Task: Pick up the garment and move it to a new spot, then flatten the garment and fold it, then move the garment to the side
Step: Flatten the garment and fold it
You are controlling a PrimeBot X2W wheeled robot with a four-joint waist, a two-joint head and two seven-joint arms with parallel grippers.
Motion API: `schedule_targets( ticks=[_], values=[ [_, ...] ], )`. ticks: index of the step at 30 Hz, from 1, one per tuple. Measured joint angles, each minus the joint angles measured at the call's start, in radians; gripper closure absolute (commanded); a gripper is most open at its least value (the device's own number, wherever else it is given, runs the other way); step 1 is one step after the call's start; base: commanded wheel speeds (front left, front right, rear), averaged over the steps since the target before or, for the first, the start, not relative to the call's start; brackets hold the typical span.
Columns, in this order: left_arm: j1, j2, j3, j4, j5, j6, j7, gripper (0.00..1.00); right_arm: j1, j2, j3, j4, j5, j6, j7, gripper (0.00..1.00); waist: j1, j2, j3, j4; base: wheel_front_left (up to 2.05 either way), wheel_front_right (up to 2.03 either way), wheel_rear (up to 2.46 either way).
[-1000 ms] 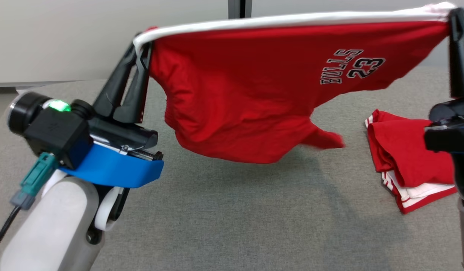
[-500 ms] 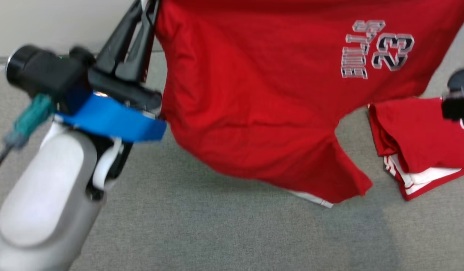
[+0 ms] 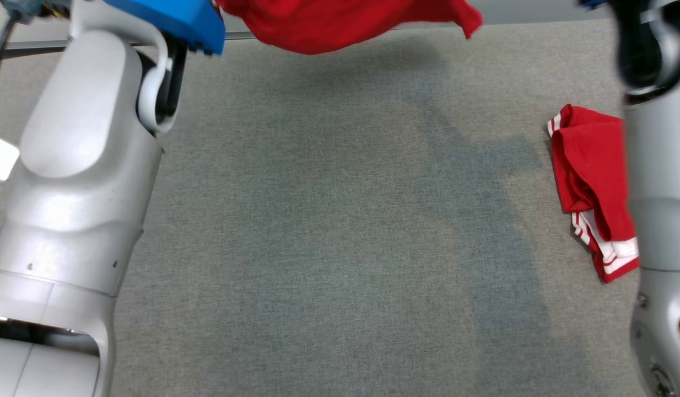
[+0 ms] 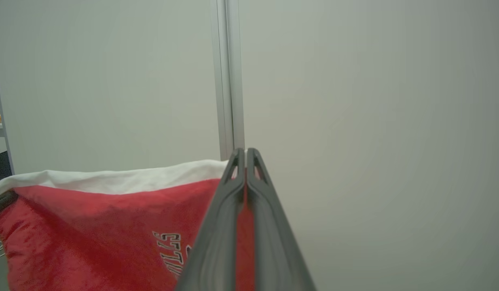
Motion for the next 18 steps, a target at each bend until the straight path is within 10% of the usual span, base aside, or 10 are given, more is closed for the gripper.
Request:
schedule_targets(
  ticks=[11, 18],
  values=[
    [0.216, -0.101, 0.114, 0.322, 0.004, -0.017, -0.003, 1.0, 0.129, 0.09, 0.219, 0.475, 0.128, 0.0, -0.156, 1.0, 0.0, 0.0001, 0.001, -0.019, 0.0, 0.0, 0.0],
    [0.35, -0.142, 0.108, 0.334, 0.038, -0.029, -0.004, 1.0, 0.287, 0.097, 0.289, 0.5, 0.245, 0.0, -0.198, 1.0, 0.0, 0.0001, -0.011, 0.001, 0.0, 0.0, 0.0]
  ],
)
